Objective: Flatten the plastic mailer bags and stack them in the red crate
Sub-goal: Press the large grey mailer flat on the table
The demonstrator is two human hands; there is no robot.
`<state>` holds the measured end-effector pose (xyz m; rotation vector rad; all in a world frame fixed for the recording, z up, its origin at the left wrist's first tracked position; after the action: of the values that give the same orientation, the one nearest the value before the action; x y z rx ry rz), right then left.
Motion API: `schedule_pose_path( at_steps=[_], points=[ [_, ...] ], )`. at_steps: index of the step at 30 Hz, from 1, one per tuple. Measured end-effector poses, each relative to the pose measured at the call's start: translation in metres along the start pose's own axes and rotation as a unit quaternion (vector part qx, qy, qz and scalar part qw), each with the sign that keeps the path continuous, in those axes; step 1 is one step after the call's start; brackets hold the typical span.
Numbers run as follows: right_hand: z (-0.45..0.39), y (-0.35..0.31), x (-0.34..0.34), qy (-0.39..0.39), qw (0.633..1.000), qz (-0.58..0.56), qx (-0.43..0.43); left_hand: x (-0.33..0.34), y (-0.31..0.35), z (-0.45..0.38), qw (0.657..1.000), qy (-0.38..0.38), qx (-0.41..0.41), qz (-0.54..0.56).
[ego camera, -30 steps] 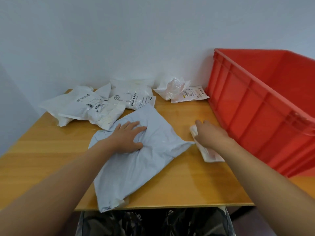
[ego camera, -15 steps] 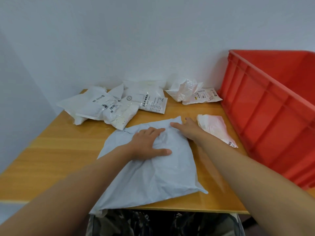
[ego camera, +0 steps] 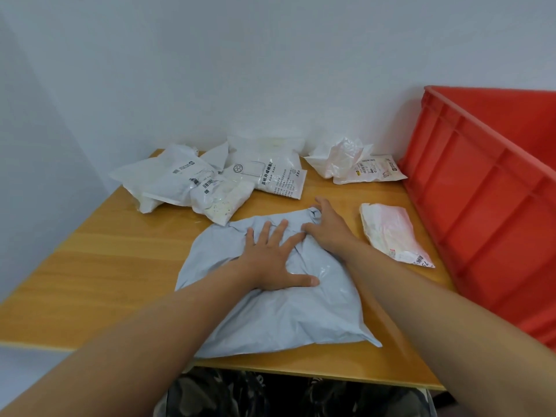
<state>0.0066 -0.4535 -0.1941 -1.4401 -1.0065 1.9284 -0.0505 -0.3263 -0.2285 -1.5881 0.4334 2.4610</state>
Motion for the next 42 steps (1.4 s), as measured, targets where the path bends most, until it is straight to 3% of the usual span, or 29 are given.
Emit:
schedule_pose_path(
  at_steps=[3,7,11,31,33,35,37,38,40,42],
  points=[
    [0.000,-0.006,0.003,-0.006,0.994,0.111,-0.010,0.000,0.000,0.001,1.000,-0.004,0.000,0.000],
    [0.004,-0.023,0.012,-0.021,0.941,0.333,-0.050,0.000,0.001,0.002,1.000,0.005,-0.005,0.007],
    [0.012,-0.013,0.044,-0.142,0.929,0.339,-0.046,0.001,0.002,0.000,1.000,0.003,-0.001,0.017],
    [0.010,0.002,0.050,-0.117,0.943,0.311,-0.015,-0.004,0.002,0.006,0.997,0.053,-0.005,0.053],
    [0.006,-0.007,0.045,-0.113,0.956,0.272,0.005,-0.013,0.000,0.006,0.992,0.040,0.006,0.118],
    [-0.003,-0.019,0.040,-0.103,0.965,0.235,0.046,-0.028,-0.009,0.009,0.957,0.040,0.031,0.285],
    [-0.012,-0.032,0.038,-0.086,0.963,0.241,0.084,-0.049,-0.027,0.012,0.904,0.109,0.024,0.412],
    [-0.015,-0.039,0.038,-0.068,0.958,0.265,0.089,-0.059,-0.040,0.014,0.894,0.166,-0.005,0.416],
    [-0.017,-0.048,0.043,-0.024,0.949,0.305,0.079,-0.076,-0.059,0.024,0.901,0.287,-0.067,0.320],
    [-0.013,-0.048,0.052,-0.003,0.945,0.319,0.075,-0.080,-0.062,0.028,0.915,0.330,-0.085,0.214]
  ],
)
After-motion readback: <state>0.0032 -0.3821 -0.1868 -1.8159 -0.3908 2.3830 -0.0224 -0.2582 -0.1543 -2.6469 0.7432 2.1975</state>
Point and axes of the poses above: each hand's wrist, its own z-axis away from the middle knuckle, its own x-axis out of the palm, y = z × x, the point moved 9 cm from there along -z, towards the middle knuckle, and after that the axes turned 10 degrees about -y, right-handed, at the moved point
